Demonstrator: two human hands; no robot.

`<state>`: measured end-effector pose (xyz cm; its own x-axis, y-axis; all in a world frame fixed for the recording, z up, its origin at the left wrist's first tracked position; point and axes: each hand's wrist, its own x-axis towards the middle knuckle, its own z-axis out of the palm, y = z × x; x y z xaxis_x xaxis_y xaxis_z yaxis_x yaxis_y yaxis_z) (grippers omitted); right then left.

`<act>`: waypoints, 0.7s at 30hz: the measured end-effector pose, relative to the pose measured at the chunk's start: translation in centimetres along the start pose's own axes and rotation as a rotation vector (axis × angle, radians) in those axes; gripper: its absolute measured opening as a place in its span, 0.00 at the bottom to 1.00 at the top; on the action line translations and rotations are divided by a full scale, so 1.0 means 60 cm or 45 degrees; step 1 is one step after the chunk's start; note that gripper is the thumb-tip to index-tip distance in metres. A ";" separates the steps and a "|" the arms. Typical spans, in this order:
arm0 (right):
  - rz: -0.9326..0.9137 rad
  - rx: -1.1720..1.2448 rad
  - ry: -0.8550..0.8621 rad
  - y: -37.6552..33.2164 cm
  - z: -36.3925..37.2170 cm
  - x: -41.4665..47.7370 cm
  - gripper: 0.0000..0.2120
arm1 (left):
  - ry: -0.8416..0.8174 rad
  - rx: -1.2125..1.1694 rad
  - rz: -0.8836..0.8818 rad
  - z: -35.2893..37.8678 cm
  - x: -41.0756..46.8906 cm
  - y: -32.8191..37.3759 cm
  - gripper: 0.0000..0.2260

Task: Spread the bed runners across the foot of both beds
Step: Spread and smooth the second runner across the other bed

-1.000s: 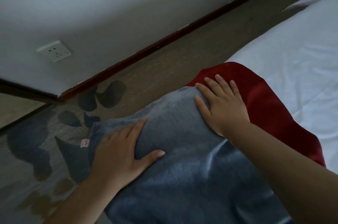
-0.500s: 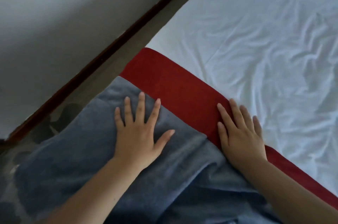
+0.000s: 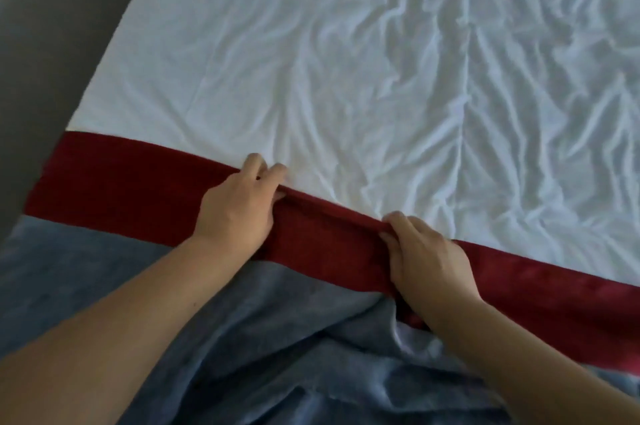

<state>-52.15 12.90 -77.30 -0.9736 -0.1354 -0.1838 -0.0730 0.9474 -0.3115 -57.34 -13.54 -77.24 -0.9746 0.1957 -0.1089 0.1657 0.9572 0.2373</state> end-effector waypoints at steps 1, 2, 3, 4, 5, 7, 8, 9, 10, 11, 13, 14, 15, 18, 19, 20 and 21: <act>0.003 -0.030 0.020 0.004 -0.006 0.025 0.06 | -0.009 -0.008 0.000 -0.006 0.016 -0.003 0.10; -0.006 -0.060 0.047 0.008 -0.013 0.055 0.05 | -0.006 -0.015 0.010 -0.010 0.034 -0.005 0.08; -0.018 -0.082 0.082 0.010 -0.023 0.087 0.04 | 0.017 -0.026 0.015 -0.016 0.057 -0.006 0.08; -0.020 -0.089 0.123 0.010 -0.034 0.123 0.03 | 0.066 -0.045 0.009 -0.024 0.082 -0.006 0.08; -0.011 -0.079 0.177 0.009 -0.046 0.158 0.05 | 0.137 -0.070 -0.010 -0.032 0.109 -0.006 0.09; 0.020 0.011 0.309 0.009 -0.071 0.221 0.09 | 0.291 -0.107 -0.052 -0.044 0.164 -0.004 0.11; 0.031 0.068 0.367 0.010 -0.082 0.244 0.12 | 0.341 -0.114 -0.064 -0.047 0.188 -0.002 0.11; 0.031 0.099 0.411 0.012 -0.088 0.259 0.16 | 0.367 -0.122 -0.068 -0.045 0.206 0.001 0.12; 0.022 0.079 0.435 0.016 -0.089 0.266 0.22 | 0.369 -0.137 -0.071 -0.037 0.215 0.006 0.13; 0.010 0.008 0.435 0.022 -0.083 0.262 0.28 | 0.344 -0.149 -0.085 -0.024 0.215 0.011 0.15; -0.027 -0.123 0.346 0.037 -0.056 0.228 0.32 | 0.243 -0.109 -0.124 0.010 0.188 0.027 0.24; -0.059 -0.127 0.256 0.047 -0.037 0.201 0.32 | 0.178 -0.054 -0.114 0.028 0.163 0.037 0.26; -0.090 -0.106 0.161 0.057 -0.017 0.171 0.30 | 0.117 0.015 -0.073 0.044 0.135 0.047 0.26; -0.075 -0.106 0.008 0.092 0.027 0.076 0.27 | -0.025 0.125 0.058 0.072 0.034 0.070 0.27; -0.052 -0.113 0.003 0.103 0.034 0.048 0.27 | -0.068 0.121 0.075 0.076 0.002 0.076 0.28; -0.039 -0.115 0.000 0.114 0.037 0.022 0.27 | -0.109 0.115 0.091 0.078 -0.031 0.083 0.28; -0.036 -0.121 -0.008 0.124 0.037 -0.003 0.27 | -0.146 0.108 0.112 0.079 -0.061 0.090 0.29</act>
<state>-52.02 19.35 -81.68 -0.9696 -0.1638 -0.1820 -0.1206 0.9664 -0.2271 -52.17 -8.08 -80.11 -0.9329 0.2980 -0.2021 0.2666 0.9489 0.1686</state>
